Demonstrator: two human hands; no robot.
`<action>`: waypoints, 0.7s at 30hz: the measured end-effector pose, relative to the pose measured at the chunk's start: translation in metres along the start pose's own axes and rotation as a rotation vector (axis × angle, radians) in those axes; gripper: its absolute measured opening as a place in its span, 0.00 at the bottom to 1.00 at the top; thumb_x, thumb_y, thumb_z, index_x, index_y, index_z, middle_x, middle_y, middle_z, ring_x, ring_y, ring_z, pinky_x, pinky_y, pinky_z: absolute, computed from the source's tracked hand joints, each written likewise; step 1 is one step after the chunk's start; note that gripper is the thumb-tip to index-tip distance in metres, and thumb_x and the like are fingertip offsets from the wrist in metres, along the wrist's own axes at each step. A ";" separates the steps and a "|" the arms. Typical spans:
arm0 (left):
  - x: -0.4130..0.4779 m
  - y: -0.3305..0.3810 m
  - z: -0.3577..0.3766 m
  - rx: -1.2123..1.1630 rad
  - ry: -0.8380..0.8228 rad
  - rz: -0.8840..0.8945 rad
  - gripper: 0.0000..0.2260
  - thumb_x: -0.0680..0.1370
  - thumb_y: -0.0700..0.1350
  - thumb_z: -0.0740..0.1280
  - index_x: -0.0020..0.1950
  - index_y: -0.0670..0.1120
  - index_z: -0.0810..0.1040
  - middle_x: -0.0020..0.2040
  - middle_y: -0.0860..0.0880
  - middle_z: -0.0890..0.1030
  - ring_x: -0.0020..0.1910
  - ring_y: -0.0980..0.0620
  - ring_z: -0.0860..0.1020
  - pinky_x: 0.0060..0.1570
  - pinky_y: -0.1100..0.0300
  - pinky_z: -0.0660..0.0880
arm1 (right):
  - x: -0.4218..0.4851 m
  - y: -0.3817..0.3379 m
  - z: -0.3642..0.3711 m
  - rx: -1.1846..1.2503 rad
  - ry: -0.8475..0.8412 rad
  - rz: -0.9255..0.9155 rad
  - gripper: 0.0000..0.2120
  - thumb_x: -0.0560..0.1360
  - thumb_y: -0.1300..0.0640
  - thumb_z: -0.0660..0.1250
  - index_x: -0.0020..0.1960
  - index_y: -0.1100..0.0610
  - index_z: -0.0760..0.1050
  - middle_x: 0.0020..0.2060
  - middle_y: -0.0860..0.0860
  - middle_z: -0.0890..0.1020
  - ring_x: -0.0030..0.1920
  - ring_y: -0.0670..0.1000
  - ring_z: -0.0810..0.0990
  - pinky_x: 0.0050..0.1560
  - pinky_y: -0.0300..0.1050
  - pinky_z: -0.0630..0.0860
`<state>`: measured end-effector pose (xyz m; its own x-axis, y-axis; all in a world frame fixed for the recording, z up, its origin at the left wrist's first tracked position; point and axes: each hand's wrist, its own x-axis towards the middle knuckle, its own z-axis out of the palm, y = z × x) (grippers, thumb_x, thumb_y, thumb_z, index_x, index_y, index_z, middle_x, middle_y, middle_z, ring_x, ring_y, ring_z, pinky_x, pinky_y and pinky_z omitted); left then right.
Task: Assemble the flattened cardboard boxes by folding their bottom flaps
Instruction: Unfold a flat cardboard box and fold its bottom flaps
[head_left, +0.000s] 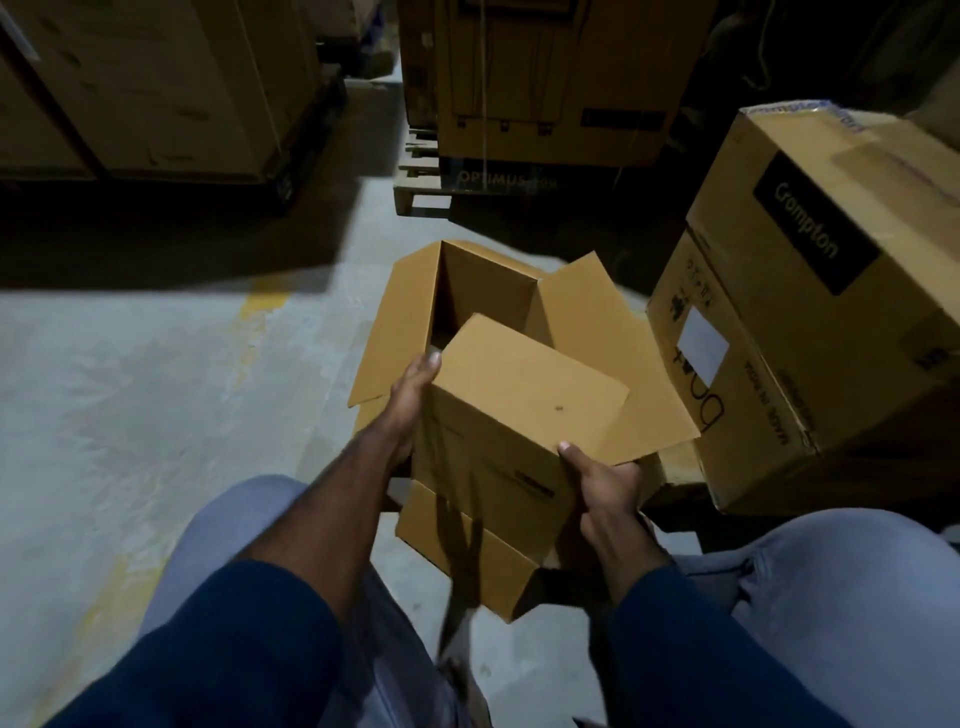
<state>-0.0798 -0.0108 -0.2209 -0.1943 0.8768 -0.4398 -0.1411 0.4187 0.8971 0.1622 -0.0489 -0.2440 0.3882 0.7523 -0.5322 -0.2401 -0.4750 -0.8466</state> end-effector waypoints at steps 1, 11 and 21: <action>0.002 0.006 0.002 -0.003 -0.018 0.026 0.36 0.78 0.67 0.64 0.82 0.60 0.54 0.78 0.51 0.62 0.75 0.44 0.64 0.62 0.49 0.70 | -0.001 -0.006 0.003 0.019 -0.007 -0.025 0.16 0.69 0.61 0.81 0.53 0.59 0.80 0.49 0.56 0.85 0.49 0.56 0.85 0.45 0.49 0.82; -0.030 0.001 0.041 0.362 -0.238 0.280 0.49 0.70 0.63 0.74 0.82 0.64 0.46 0.83 0.55 0.36 0.82 0.45 0.46 0.73 0.37 0.58 | -0.025 -0.037 0.033 0.113 -0.100 -0.111 0.12 0.71 0.64 0.78 0.51 0.55 0.80 0.47 0.53 0.86 0.47 0.52 0.86 0.40 0.46 0.82; -0.037 0.008 0.037 -0.261 -0.192 0.153 0.66 0.55 0.70 0.81 0.83 0.60 0.44 0.82 0.49 0.59 0.73 0.50 0.70 0.62 0.58 0.76 | -0.037 -0.070 0.062 -0.507 -0.270 -0.654 0.23 0.74 0.46 0.76 0.65 0.53 0.77 0.58 0.48 0.83 0.58 0.51 0.82 0.56 0.55 0.83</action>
<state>-0.0375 -0.0314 -0.1955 -0.0501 0.9634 -0.2635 -0.3730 0.2267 0.8997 0.1096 -0.0151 -0.1650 0.0702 0.9973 0.0233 0.4080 -0.0074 -0.9130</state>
